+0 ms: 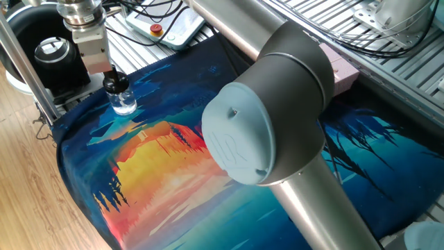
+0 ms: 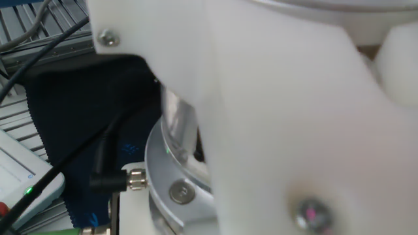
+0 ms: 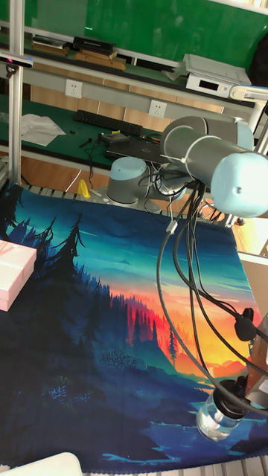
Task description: Unscrew the lid from the jar
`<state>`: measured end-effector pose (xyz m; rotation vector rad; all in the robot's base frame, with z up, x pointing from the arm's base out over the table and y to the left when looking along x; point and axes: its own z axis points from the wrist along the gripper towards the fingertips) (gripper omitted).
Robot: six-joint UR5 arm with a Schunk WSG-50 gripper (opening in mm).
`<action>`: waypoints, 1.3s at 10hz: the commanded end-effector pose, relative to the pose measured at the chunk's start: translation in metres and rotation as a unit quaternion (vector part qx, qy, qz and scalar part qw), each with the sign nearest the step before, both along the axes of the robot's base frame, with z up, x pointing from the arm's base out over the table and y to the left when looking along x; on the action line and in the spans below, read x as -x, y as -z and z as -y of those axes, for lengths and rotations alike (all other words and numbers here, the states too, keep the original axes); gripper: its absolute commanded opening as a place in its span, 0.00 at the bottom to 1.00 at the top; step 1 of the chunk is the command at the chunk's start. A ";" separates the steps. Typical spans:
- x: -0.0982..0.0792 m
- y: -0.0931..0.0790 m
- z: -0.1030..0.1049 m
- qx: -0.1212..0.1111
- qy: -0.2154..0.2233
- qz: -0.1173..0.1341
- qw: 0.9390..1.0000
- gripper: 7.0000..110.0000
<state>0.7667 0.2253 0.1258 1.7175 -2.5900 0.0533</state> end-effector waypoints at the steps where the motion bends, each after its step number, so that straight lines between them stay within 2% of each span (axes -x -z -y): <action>1: 0.003 -0.001 0.006 0.009 -0.029 -0.007 1.000 0.15; 3: 0.007 0.005 0.013 0.017 -0.047 -0.015 0.999 0.15; 6: 0.007 0.008 0.007 -0.002 -0.077 -0.016 0.997 0.15; 13: 0.016 -0.005 0.007 -0.011 -0.072 -0.017 0.997 0.15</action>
